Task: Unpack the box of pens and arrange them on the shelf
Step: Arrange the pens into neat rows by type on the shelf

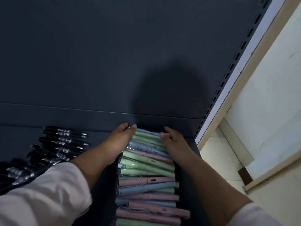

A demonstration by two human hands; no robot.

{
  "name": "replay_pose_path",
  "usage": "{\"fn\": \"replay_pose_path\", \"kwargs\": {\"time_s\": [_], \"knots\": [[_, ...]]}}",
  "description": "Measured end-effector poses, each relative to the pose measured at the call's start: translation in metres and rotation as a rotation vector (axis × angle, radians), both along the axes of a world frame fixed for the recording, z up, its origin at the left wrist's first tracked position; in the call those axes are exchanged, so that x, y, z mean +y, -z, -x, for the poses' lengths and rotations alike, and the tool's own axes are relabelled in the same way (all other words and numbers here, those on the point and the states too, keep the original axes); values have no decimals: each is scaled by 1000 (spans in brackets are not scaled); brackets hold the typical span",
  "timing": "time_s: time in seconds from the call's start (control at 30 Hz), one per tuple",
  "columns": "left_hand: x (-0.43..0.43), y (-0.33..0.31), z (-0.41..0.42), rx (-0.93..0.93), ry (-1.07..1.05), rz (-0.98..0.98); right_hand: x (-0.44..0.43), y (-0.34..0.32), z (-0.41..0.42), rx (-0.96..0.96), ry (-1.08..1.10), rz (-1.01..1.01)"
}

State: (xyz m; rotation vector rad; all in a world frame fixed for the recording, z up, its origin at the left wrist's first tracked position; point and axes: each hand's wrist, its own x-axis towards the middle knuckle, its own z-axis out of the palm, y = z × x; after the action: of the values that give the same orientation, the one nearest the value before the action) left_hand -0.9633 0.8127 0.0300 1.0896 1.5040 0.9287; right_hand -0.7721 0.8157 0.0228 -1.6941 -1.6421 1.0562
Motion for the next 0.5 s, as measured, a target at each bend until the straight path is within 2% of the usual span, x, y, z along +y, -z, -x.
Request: {"fn": "replay_pose_path", "kwargs": {"time_s": [0.27, 0.4, 0.5], "knots": [[2, 6, -5, -20, 22, -2, 5, 12, 4, 96, 28, 7], [1, 13, -7, 88, -7, -111, 5, 17, 2, -56, -34, -51], [5, 14, -8, 265, 14, -190, 7, 17, 4, -190, -93, -67]]}}
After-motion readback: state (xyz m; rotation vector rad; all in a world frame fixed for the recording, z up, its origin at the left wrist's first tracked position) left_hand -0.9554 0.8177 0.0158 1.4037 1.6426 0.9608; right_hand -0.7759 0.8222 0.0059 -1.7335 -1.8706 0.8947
